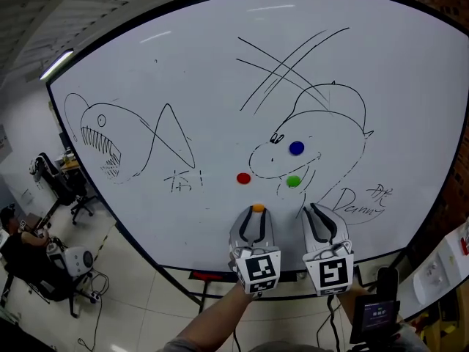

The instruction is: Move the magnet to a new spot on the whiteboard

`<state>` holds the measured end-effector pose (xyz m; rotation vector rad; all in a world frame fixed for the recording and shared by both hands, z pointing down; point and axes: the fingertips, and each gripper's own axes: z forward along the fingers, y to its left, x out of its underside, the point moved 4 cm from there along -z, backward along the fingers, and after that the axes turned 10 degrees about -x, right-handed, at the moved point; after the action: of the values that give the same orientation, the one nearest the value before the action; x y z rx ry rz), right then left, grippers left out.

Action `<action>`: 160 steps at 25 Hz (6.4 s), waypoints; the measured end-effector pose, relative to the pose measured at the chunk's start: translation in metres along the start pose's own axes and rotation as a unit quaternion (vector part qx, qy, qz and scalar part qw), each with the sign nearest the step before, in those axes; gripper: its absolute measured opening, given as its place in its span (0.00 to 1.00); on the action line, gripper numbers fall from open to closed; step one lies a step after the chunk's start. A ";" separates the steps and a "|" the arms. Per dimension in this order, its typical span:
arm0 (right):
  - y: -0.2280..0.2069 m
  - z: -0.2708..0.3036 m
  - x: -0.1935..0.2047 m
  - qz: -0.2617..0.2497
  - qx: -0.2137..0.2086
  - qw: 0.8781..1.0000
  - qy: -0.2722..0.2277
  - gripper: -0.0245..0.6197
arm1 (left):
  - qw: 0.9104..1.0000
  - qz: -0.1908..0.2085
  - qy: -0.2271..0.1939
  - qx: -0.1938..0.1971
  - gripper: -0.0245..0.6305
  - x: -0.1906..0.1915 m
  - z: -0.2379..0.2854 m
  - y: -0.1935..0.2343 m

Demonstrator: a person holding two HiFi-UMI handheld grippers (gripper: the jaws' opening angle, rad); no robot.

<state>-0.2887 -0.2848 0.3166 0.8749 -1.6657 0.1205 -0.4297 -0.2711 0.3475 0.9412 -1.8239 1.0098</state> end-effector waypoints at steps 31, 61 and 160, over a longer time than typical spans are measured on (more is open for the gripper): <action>-0.057 -0.097 0.020 -0.011 0.089 0.993 0.074 0.13 | 0.993 -0.055 -0.013 0.107 0.22 -0.051 -0.008 -0.103; -0.364 -0.297 0.043 -0.025 0.176 0.983 0.052 0.12 | 0.980 -0.053 -0.111 0.154 0.22 -0.257 0.042 -0.461; -0.022 -0.020 -0.002 0.021 -0.021 1.000 0.009 0.08 | 0.993 -0.022 -0.102 -0.055 0.28 -0.084 0.019 0.036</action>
<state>-0.2593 -0.2887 0.3129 0.8053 -1.6645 0.1206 -0.4353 -0.2555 0.2555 1.0428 -1.9967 0.8018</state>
